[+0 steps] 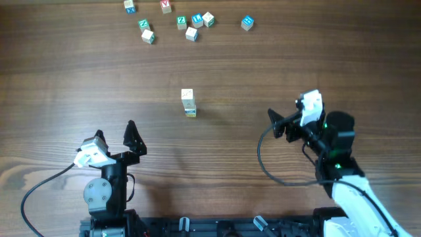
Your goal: Form a tower
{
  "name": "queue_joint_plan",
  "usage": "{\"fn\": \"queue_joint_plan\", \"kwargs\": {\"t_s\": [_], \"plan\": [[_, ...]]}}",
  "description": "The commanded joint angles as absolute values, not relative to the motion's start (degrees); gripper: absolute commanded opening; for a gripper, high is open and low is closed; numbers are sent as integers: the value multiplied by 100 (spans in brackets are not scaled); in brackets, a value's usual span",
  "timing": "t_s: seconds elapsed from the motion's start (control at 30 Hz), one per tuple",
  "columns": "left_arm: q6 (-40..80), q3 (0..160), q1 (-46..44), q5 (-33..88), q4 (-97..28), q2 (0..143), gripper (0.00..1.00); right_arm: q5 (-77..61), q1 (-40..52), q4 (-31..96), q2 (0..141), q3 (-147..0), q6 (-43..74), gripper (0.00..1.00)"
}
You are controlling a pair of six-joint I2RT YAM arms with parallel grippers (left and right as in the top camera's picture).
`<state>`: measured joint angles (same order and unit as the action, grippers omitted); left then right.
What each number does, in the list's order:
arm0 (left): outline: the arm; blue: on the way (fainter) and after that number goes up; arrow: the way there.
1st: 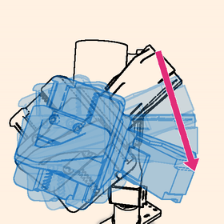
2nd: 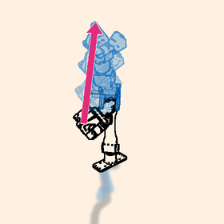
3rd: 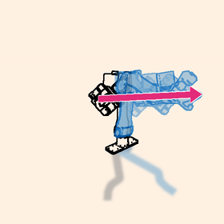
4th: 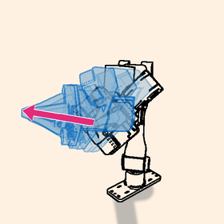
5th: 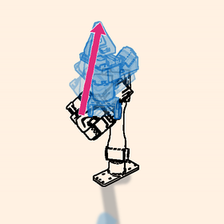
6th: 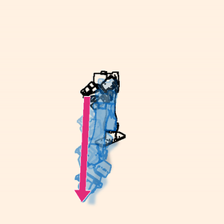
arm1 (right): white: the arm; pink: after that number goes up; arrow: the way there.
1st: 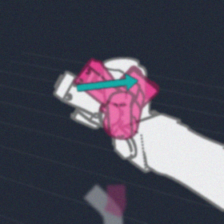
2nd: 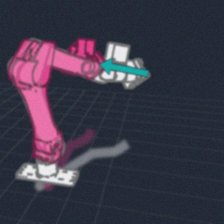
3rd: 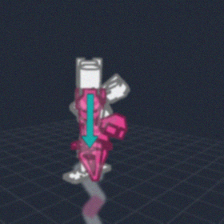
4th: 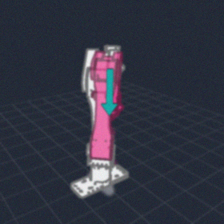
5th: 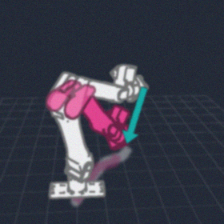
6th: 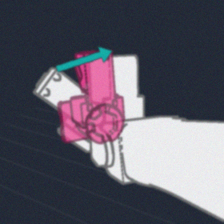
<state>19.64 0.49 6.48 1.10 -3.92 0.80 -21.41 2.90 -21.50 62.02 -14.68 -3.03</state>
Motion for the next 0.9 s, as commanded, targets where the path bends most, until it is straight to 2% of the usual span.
{"fn": "queue_joint_plan", "kwargs": {"t_s": [0.0, 0.13, 0.3, 0.57, 0.87], "plan": [[1959, 34, 622, 60, -434, 27, 100, -1820, 303, -2615, 5721, -773, 49, 100], [1959, 34, 622, 60, -434, 27, 100, -1500, 303, -3072, 5076, -8, 467, 100], [1959, 34, 622, 60, -434, 27, 100, -1470, 303, -2585, 4342, -30, 294, 100], [1957, 34, 622, 60, -434, 30, 100, -847, 303, -1109, 2657, -30, 314, 100], [1957, 34, 622, 60, -434, 27, 100, -838, 303, -635, 2296, -30, 320, 100]]}}
